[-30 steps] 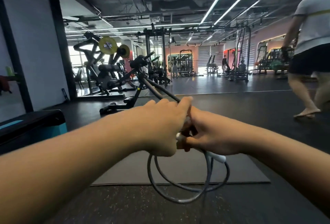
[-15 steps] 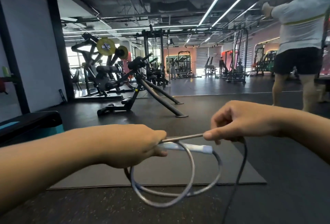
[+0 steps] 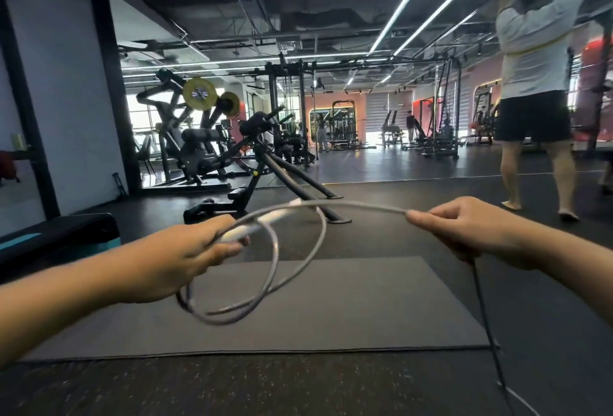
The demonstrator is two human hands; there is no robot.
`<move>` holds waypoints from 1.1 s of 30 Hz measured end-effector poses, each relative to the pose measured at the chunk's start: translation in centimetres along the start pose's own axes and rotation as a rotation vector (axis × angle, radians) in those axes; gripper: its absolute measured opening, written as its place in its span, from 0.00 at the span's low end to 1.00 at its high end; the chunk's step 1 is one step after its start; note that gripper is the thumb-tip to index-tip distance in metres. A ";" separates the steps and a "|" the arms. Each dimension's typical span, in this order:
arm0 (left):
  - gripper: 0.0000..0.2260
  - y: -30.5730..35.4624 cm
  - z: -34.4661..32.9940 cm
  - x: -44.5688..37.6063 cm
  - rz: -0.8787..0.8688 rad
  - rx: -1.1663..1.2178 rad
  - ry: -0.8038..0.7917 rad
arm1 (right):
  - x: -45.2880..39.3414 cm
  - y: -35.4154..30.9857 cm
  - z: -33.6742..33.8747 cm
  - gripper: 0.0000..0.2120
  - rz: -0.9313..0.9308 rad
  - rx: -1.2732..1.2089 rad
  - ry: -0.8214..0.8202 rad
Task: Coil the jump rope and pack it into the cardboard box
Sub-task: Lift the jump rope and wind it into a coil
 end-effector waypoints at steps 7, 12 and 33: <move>0.18 6.7 -4.4 -0.7 0.158 0.819 0.108 | -1.1 -4.9 -8.3 0.16 0.120 -0.786 -0.084; 0.21 10.2 -7.0 -2.6 0.365 1.235 0.255 | -0.2 -8.0 -12.4 0.36 0.252 -0.840 -0.025; 0.33 9.5 -7.4 0.3 0.731 1.329 0.387 | -1.5 -7.2 -9.6 0.13 0.276 -0.614 0.331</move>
Point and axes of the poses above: each hand's wrist, its own x-axis away from the middle knuckle, its own z-axis out of the back of the hand, y = z × x, the point moved 6 cm from there along -x, towards the middle knuckle, and after that the axes turned 4 degrees about x, right-handed, at the moved point
